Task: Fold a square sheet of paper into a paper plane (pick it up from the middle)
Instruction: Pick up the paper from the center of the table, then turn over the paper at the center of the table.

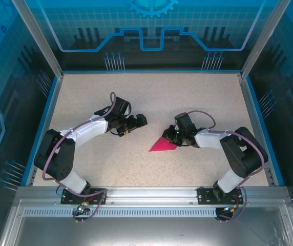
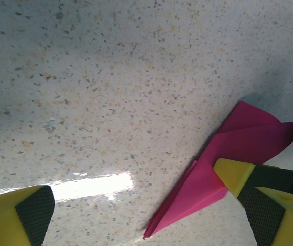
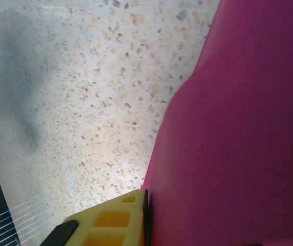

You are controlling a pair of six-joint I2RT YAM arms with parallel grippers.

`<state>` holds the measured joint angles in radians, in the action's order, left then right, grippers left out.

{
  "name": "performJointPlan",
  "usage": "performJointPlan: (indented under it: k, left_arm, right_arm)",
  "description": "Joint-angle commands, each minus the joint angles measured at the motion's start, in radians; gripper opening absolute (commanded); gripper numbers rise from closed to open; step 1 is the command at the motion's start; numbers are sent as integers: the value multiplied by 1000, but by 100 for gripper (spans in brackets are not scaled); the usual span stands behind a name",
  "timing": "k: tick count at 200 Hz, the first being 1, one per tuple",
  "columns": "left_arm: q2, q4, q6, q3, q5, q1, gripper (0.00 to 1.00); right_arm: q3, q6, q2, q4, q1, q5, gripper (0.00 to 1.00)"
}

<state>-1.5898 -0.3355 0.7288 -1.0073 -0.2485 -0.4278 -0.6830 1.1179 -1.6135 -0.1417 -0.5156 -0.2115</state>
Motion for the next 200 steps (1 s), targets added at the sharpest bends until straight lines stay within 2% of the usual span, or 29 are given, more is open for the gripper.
performJointPlan:
  k: [1,33,63,107,136,143,164,200]
  left_arm:
    - [12,54,23,15,-149,17,99]
    - [41,157,63,55,-342,29,99]
    - [64,383,217,115,-522,28,99]
    - [76,699,422,187,-605,26,99]
    - [43,851,489,192,-639,22,98]
    - [35,883,501,192,-641,22,96]
    - [18,957,530,189,-641,22,77]
    - [11,985,533,195,-638,23,53]
  right_arm:
    - [-37,-68,83,-15,20,-26,10]
    - [-60,-130,151,-76,88,-203,8]
    - [-108,-117,161,-160,144,-409,8]
    - [-165,11,136,-275,164,-556,9]
    - [-183,98,107,-357,156,-612,11]
    - [-191,96,101,-348,152,-620,11]
    - [-224,64,101,-295,138,-632,12]
    - [-232,31,98,-227,140,-636,12]
